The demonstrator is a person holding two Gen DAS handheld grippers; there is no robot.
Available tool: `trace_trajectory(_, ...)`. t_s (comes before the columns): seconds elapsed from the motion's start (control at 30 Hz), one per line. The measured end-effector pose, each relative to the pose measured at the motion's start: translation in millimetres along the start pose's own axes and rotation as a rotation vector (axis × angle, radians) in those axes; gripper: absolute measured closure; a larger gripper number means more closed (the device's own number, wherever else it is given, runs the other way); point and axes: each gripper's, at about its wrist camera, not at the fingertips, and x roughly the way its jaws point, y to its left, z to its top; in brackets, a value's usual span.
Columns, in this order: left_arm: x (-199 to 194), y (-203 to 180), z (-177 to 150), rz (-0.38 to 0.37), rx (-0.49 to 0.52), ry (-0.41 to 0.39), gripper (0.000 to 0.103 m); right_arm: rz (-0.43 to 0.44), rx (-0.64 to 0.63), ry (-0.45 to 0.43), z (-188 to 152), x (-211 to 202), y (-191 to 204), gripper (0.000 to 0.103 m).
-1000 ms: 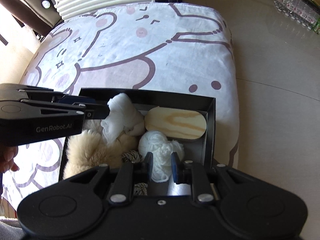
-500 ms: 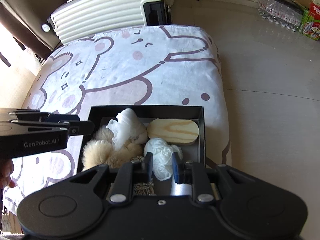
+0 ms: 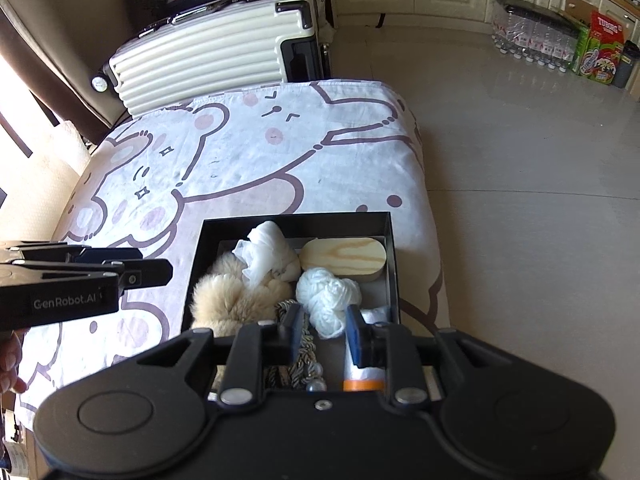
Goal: Organize objects
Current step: 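Open both tools to release the cloth knot and yarn ball in the box, then withdraw both open tools up from the black box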
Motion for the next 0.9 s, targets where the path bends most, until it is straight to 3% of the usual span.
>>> trace_trajectory(0.3,-29,3,-15,0.054,-0.007,-0.032,0.042,-0.046,0.034,-0.058,-10,-29,1,0.069)
trace_trajectory(0.57,-47,10,-22,0.106,-0.026,-0.053,0.015,-0.103,0.030,-0.097,-15,-45,7,0.037)
trace_trajectory(0.9,-56,10,-26,0.140,-0.033,-0.062,0.003,-0.164,0.022,-0.136,-20,-59,9,0.019)
